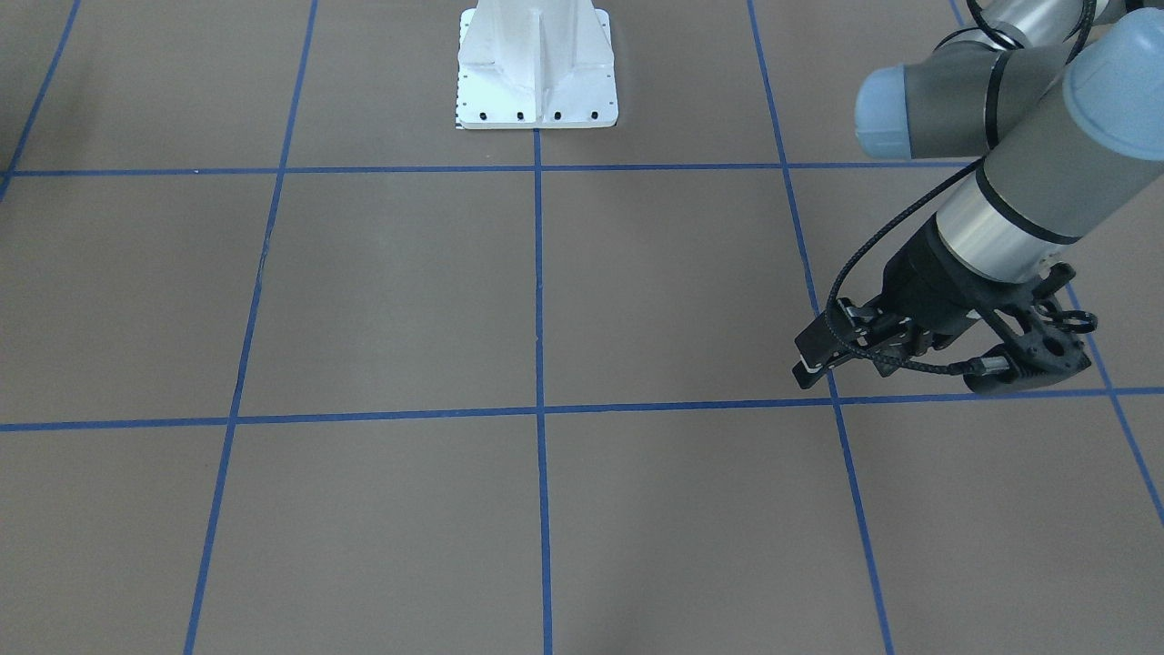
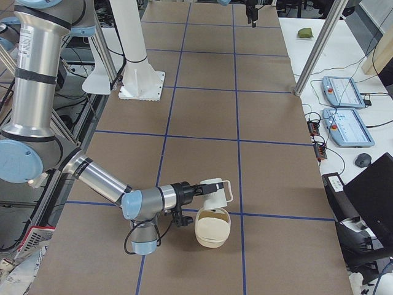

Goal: Left arm hands cup to right arm to dump lemon

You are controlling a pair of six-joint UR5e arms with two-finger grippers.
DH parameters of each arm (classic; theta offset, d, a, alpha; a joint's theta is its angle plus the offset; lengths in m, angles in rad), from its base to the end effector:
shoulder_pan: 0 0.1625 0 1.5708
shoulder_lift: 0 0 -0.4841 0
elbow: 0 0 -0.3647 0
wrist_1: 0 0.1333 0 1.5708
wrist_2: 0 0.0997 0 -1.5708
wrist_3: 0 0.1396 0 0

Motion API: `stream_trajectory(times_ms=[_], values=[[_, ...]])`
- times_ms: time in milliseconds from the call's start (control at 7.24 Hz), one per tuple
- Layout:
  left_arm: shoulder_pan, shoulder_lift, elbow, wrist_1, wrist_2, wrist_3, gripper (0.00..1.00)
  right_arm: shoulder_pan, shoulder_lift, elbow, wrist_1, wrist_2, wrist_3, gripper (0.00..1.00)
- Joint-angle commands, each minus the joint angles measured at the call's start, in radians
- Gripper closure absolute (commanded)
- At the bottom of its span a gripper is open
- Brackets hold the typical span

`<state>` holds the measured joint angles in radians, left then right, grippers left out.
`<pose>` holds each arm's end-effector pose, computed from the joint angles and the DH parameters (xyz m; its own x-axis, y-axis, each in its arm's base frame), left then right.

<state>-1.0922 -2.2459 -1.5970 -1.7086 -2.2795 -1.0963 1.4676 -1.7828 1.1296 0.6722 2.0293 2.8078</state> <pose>0.2970 -0.6646 0.3017 0.4797 -0.1714 -0.8605 0.2605 0.9643 -0.0469 0.0391 -0.3167 0.7553 -0.8003 0.4970 0.3355 -0.2755 0.1923 -0.9419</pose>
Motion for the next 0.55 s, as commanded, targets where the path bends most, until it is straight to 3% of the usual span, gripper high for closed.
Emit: stream_trajectory(times_ms=[0, 414], values=[[0.000, -0.006, -0.001, 0.003, 0.000, -0.001, 0.00, 0.043, -0.007, -0.017, -0.002, 0.006, 0.147, 0.77], [0.002, -0.004, -0.001, 0.003, 0.002, -0.001, 0.00, 0.043, 0.017, -0.018, -0.003, 0.051, 0.312, 0.73]])
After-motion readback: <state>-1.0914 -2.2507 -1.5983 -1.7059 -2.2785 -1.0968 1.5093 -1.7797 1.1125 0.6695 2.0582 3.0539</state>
